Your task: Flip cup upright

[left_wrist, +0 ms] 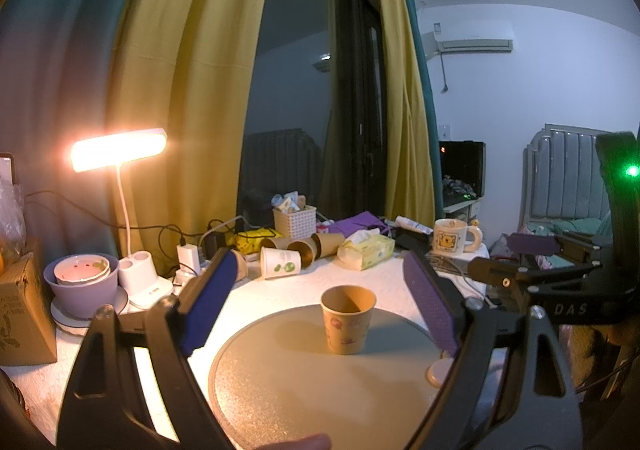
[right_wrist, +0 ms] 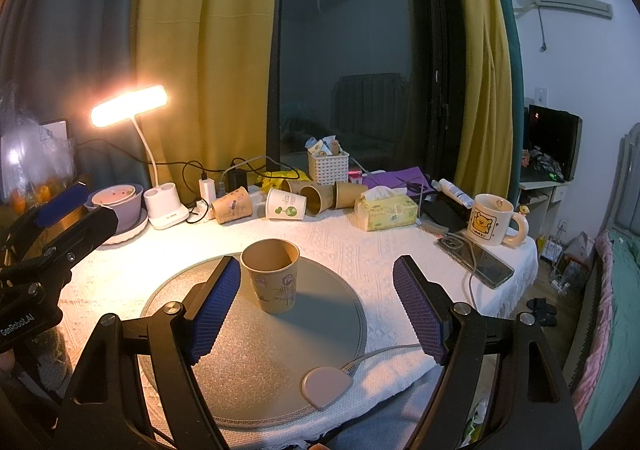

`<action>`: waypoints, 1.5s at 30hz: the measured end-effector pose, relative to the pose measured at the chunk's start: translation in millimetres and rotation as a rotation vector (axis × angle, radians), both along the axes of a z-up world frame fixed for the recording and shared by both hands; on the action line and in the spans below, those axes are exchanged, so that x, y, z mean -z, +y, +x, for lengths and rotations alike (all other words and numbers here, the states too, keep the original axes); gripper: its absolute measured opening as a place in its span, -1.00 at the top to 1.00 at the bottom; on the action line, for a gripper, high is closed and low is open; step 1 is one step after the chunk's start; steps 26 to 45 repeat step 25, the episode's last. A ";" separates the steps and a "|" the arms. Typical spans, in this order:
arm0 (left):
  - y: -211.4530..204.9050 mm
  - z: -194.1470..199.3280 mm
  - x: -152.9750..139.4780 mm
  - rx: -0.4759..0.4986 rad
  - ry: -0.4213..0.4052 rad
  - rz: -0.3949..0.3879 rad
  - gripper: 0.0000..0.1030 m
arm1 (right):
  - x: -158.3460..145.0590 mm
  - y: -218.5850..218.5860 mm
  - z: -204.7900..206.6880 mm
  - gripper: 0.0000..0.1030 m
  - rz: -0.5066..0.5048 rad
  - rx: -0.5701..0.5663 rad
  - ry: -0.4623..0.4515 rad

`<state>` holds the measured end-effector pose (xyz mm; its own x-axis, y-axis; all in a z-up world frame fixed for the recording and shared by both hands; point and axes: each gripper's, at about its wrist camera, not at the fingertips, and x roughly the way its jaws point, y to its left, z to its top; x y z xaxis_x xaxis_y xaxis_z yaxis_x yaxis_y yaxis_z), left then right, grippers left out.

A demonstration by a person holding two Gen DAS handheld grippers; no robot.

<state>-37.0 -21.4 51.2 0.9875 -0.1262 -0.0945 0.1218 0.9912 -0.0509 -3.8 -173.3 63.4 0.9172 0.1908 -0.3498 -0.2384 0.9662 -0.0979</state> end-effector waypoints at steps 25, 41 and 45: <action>-1.3 -1.7 4.9 0.006 -0.003 -0.001 -0.67 | 2.7 -1.5 0.6 -0.58 0.000 -0.004 0.003; -1.3 -1.7 4.9 0.006 -0.003 -0.001 -0.67 | 2.7 -1.5 0.6 -0.58 0.000 -0.004 0.003; -1.3 -1.7 4.9 0.006 -0.003 -0.001 -0.67 | 2.7 -1.5 0.6 -0.58 0.000 -0.004 0.003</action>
